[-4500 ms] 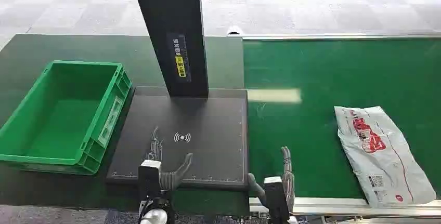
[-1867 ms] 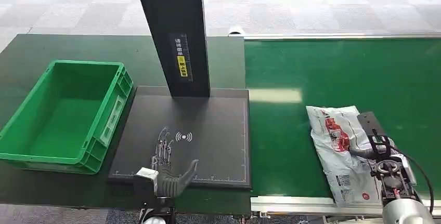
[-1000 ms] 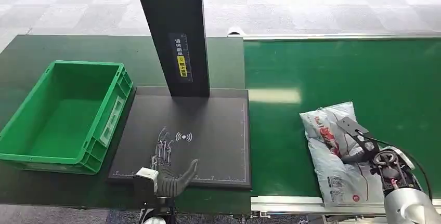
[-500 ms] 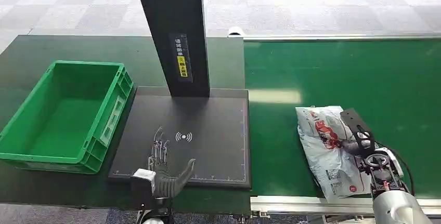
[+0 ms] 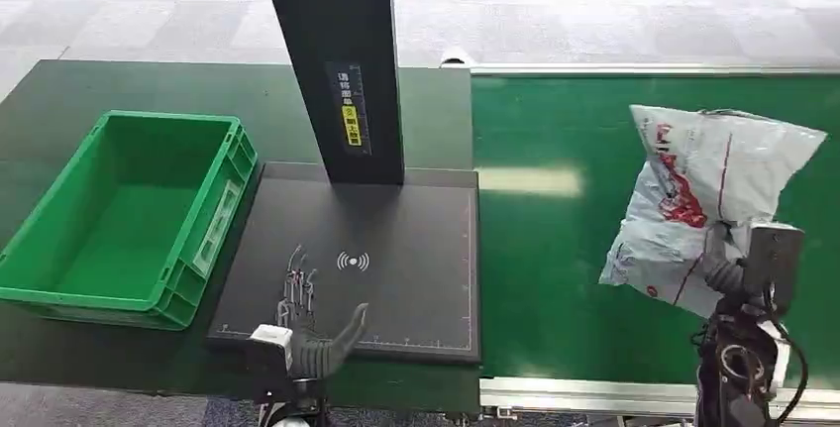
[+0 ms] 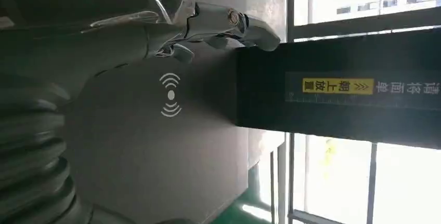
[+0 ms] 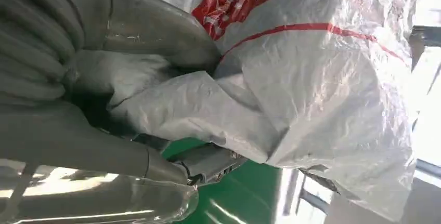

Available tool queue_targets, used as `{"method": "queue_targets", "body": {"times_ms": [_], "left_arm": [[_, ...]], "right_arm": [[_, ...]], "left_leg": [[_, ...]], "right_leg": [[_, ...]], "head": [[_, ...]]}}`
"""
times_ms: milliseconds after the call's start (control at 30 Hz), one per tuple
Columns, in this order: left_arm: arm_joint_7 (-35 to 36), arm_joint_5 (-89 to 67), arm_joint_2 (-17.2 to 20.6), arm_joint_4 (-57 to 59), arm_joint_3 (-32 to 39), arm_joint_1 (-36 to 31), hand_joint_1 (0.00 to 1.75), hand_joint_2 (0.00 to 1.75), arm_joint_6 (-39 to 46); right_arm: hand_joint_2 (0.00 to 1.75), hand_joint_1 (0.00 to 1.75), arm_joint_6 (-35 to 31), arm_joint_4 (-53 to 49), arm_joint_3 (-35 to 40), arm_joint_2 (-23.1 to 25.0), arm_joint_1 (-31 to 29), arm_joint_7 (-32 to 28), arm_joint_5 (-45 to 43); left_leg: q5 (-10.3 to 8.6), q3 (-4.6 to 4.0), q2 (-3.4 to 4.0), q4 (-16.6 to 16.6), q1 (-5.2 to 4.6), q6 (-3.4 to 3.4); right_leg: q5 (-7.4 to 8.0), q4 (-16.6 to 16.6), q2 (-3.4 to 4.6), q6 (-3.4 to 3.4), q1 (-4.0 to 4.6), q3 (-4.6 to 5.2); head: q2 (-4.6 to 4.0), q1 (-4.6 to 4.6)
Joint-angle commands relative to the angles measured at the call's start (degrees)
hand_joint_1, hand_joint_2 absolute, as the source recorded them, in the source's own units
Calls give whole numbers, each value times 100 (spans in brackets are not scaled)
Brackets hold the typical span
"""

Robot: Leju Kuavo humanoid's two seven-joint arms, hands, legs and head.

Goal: Moved the parcel from conveyor to table for the left to box.

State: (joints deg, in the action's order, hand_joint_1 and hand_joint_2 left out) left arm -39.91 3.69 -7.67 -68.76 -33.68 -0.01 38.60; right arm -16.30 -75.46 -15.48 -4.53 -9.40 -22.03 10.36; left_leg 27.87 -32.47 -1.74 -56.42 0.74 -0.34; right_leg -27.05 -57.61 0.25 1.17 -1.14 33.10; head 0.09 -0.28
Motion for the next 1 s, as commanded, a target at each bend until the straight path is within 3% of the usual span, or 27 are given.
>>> {"method": "queue_targets", "body": {"times_ms": [33,267,367,433,500,600,633,1000], "left_arm": [[-9,-18,-145,230,281,209,0,175,140],[-9,-33,-163,238,286,210,0,175,140],[-9,-120,-201,164,218,193,0,175,140],[-9,-408,-295,137,376,195,0,175,140],[-9,-924,-573,175,870,275,0,175,140],[-9,-1203,-706,121,1148,281,0,175,140],[-9,-1313,-777,99,1252,281,0,175,140],[-9,-1313,-777,99,1252,281,0,175,140]], "right_arm": [[175,175,-159,-2936,123,640,1437,-1,25],[175,175,-155,-2863,132,629,1364,-1,26],[175,175,531,-2661,384,595,1338,270,-149],[175,175,1314,-2207,1032,545,1257,669,-51],[175,175,1687,-1468,1856,892,1067,742,64],[175,175,1651,-374,2770,1271,600,741,170],[175,175,1663,-21,2970,1346,438,756,12],[175,175,1663,-21,2970,1346,438,756,12]], "left_leg": [[13,9,24,3,-1,-4],[15,20,35,5,-5,-5],[16,29,36,5,-3,-6],[17,33,41,6,-1,-7],[19,42,66,8,3,-8],[21,66,128,23,12,-11],[19,51,112,15,16,-11],[13,35,63,6,18,-9]], "right_leg": [[-5,0,12,-7,1,-3],[-5,4,20,-8,-2,-10],[-4,6,22,-8,-1,-18],[-2,8,28,-9,1,-19],[3,12,51,-11,5,-21],[19,26,107,-19,16,-28],[15,17,96,-14,20,-23],[0,4,52,-11,18,-19]], "head": [[0,0],[0,4],[0,2],[0,2],[0,2],[0,2],[0,4],[0,4]]}}
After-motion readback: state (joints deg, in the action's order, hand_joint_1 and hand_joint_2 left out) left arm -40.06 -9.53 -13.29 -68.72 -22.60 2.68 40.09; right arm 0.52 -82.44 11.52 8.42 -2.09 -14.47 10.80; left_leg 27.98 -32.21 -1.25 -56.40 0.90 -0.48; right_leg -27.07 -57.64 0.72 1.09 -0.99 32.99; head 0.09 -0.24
